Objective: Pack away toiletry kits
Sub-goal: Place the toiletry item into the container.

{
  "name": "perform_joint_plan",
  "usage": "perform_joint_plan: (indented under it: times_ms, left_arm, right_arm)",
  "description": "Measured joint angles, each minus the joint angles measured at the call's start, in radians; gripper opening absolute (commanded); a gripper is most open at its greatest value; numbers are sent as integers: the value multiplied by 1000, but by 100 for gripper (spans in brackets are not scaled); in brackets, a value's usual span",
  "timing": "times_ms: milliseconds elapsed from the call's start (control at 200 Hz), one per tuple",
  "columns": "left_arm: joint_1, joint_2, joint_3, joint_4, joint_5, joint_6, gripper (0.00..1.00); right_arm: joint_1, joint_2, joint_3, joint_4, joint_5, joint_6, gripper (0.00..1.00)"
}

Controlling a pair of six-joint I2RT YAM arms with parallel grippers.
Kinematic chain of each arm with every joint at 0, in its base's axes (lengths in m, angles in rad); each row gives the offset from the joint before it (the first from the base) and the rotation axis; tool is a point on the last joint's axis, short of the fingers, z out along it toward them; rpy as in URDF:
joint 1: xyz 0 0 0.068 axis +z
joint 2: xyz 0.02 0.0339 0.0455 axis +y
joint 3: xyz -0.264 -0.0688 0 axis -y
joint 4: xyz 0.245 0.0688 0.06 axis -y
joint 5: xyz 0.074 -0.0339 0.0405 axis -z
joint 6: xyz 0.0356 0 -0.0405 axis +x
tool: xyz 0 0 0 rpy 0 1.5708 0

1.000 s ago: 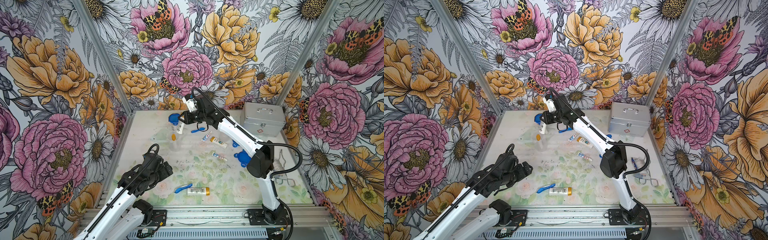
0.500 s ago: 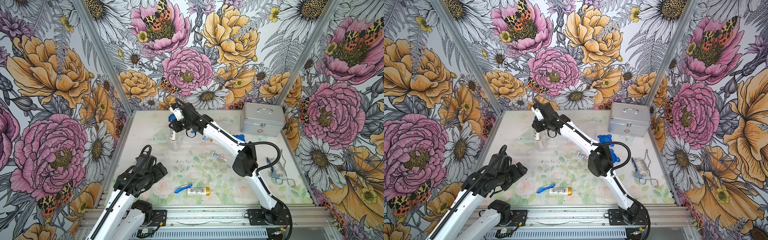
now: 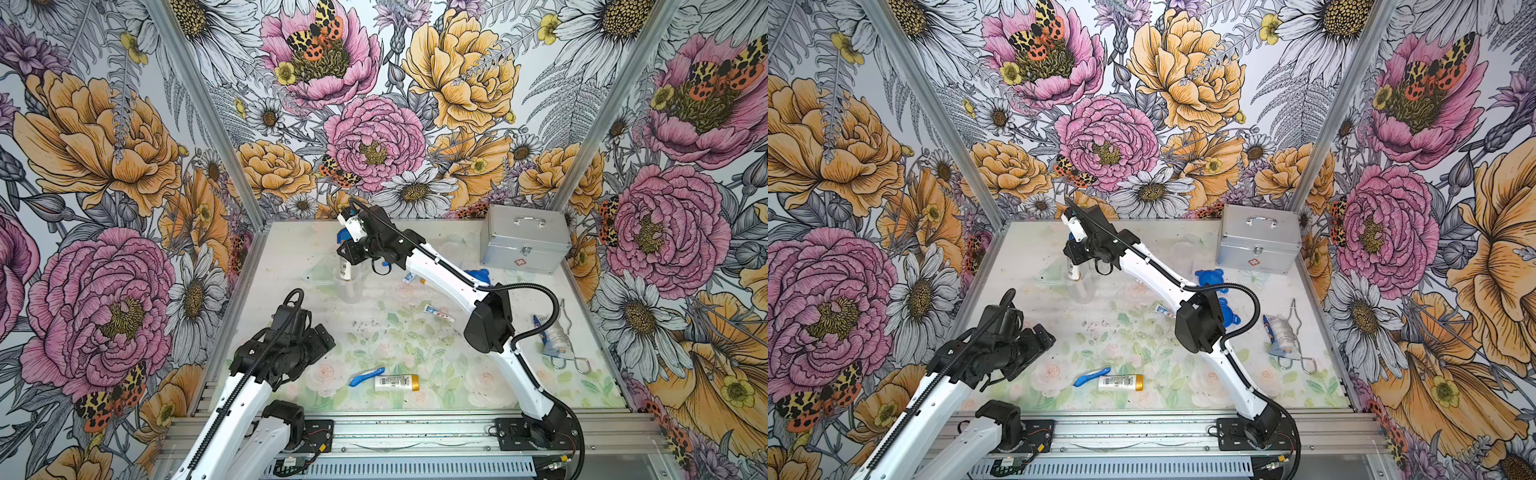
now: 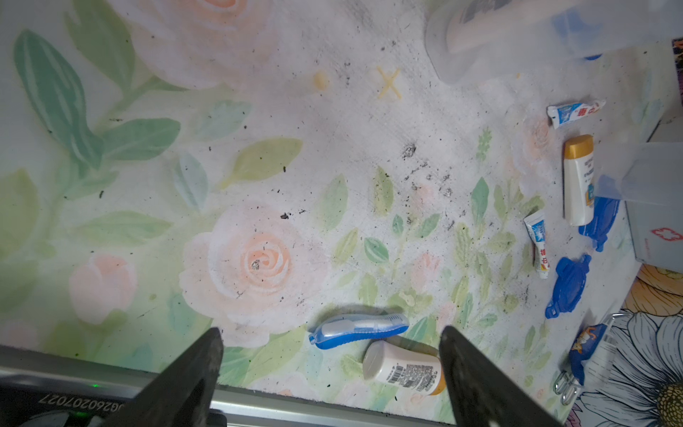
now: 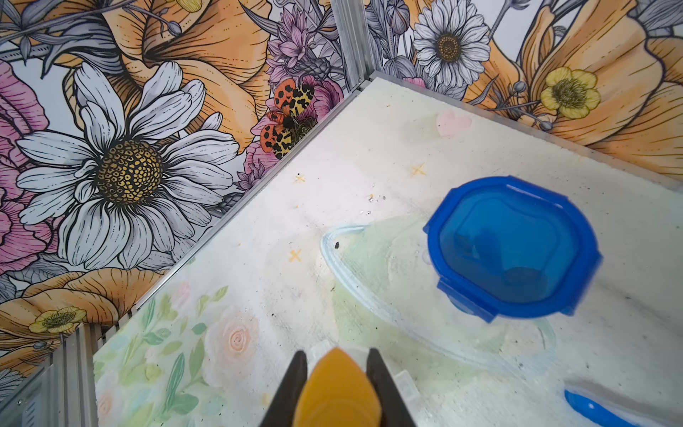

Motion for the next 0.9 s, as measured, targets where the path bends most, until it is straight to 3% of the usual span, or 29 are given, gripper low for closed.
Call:
perform_joint_plan:
  times_ms: [335,901]
  left_arm:
    - [0,127,66,18,7,70,92]
    - [0,106,50,31,9,75,92]
  right_arm:
    - [15,13,8,34,20,-39,6]
    - [33,13,8,33,23,-45,0]
